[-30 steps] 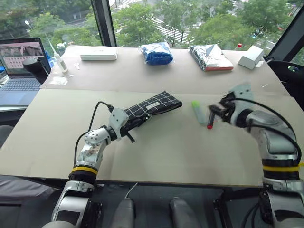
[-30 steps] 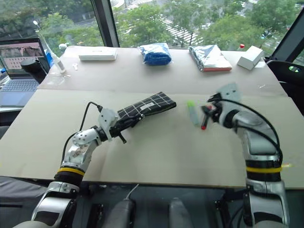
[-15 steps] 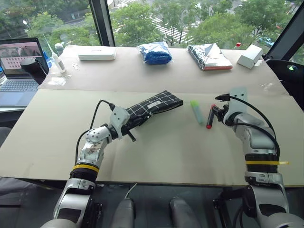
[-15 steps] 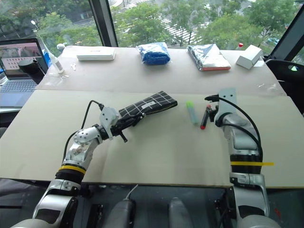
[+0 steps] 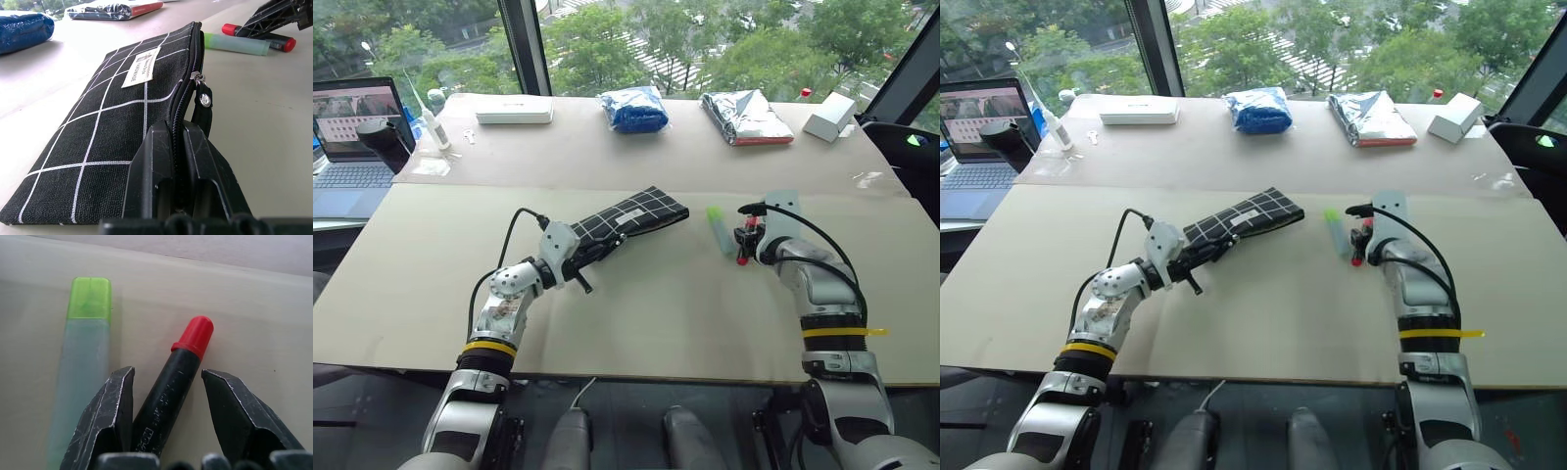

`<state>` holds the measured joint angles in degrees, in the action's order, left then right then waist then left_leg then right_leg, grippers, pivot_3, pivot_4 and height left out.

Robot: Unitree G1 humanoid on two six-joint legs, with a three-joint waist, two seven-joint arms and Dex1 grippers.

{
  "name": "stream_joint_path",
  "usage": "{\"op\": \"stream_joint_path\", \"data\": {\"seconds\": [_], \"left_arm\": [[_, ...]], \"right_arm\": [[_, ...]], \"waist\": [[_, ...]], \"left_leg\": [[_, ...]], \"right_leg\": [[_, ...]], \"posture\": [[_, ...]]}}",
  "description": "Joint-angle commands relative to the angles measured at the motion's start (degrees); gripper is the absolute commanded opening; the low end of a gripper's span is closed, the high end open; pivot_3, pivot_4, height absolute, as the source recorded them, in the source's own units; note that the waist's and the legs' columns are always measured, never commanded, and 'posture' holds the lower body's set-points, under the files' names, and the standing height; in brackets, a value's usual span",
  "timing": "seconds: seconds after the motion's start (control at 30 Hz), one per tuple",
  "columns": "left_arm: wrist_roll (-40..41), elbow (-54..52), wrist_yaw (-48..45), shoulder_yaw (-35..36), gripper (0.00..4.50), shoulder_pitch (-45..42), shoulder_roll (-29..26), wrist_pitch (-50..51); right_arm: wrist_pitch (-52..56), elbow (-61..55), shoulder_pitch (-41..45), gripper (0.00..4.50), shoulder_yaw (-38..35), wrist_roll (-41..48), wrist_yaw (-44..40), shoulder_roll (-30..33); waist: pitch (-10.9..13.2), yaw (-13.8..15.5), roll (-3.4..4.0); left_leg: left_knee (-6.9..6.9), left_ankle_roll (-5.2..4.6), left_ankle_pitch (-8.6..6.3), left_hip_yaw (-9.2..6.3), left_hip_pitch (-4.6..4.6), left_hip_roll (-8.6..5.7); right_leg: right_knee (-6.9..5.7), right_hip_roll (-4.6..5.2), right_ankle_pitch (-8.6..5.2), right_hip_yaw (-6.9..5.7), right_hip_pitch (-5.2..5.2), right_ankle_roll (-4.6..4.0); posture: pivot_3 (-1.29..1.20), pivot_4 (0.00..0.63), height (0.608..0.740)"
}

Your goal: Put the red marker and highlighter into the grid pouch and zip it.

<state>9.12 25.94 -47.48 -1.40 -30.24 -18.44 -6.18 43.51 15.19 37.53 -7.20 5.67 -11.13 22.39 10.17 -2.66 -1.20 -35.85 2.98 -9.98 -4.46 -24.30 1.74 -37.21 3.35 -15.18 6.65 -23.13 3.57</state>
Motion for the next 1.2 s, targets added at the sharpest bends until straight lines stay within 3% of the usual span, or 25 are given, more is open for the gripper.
{"op": "stream_joint_path", "data": {"seconds": [0.03, 0.3, 0.53, 0.83, 1.1, 1.2], "left_arm": [[0.8, -2.1, 0.4, 0.6, 0.0, 0.3, -0.1, -1.0], [0.8, -2.4, 0.6, 0.7, 0.0, 0.2, -0.2, -0.9], [1.2, -3.4, 0.4, 1.0, 0.0, -0.4, -0.8, -0.2], [3.4, -5.7, -1.6, 2.1, 0.0, -0.3, -2.5, 1.9], [7.2, -9.5, -5.6, 2.9, 0.0, 2.0, -5.0, 6.8], [7.9, -10.8, -6.1, 2.7, 0.0, 3.1, -5.5, 8.0]], "right_arm": [[-2.1, -1.1, 0.3, 2.48, -0.8, -0.3, 0.6, 0.4], [-2.0, -1.4, -1.1, 2.48, -0.3, -0.4, 0.9, -0.5], [-2.7, -1.8, -4.1, 0.55, -0.3, -1.1, 2.6, -2.0], [-6.0, -2.8, -2.9, 0.55, -1.3, -0.8, 3.6, -1.9], [-23.2, -11.1, -1.8, 0.55, 0.0, 2.2, -11.1, 3.4], [-33.3, -15.9, -5.2, 0.55, 5.1, 0.1, -22.7, 10.3]], "waist": [[0.0, 0.0, 0.0], [0.0, 0.0, 0.0], [0.0, 0.1, 0.0], [0.0, 0.1, 0.0], [0.0, -0.4, 0.02], [0.0, -0.4, 0.02]], "left_leg": [[0.0, 0.0, 0.0, 0.0, 0.0, 0.0], [0.0, 0.0, 0.0, 0.0, 0.01, 0.0], [-0.03, 0.0, 0.0, -0.02, 0.04, 0.0], [-0.04, 0.0, 0.0, -0.02, 0.03, 0.0], [0.01, 0.0, 0.0, -0.01, 0.01, 0.01], [0.01, 0.0, 0.0, -0.01, 0.01, 0.01]], "right_leg": [[0.0, 0.0, 0.0, 0.0, 0.0, 0.0], [0.0, 0.0, 0.0, 0.0, 0.0, 0.0], [0.0, 0.0, 0.0, -0.03, 0.07, 0.0], [0.0, 0.0, 0.0, -0.04, 0.08, 0.0], [0.01, -0.01, 0.0, -0.02, 0.01, 0.0], [0.02, 0.0, 0.0, -0.02, 0.02, 0.01]], "posture": [[0.0, 0.15, 0.74], [0.0, 0.15, 0.74], [0.0, 0.15, 0.74], [0.0, 0.15, 0.74], [0.0, 0.15, 0.74], [0.0, 0.15, 0.74]]}}
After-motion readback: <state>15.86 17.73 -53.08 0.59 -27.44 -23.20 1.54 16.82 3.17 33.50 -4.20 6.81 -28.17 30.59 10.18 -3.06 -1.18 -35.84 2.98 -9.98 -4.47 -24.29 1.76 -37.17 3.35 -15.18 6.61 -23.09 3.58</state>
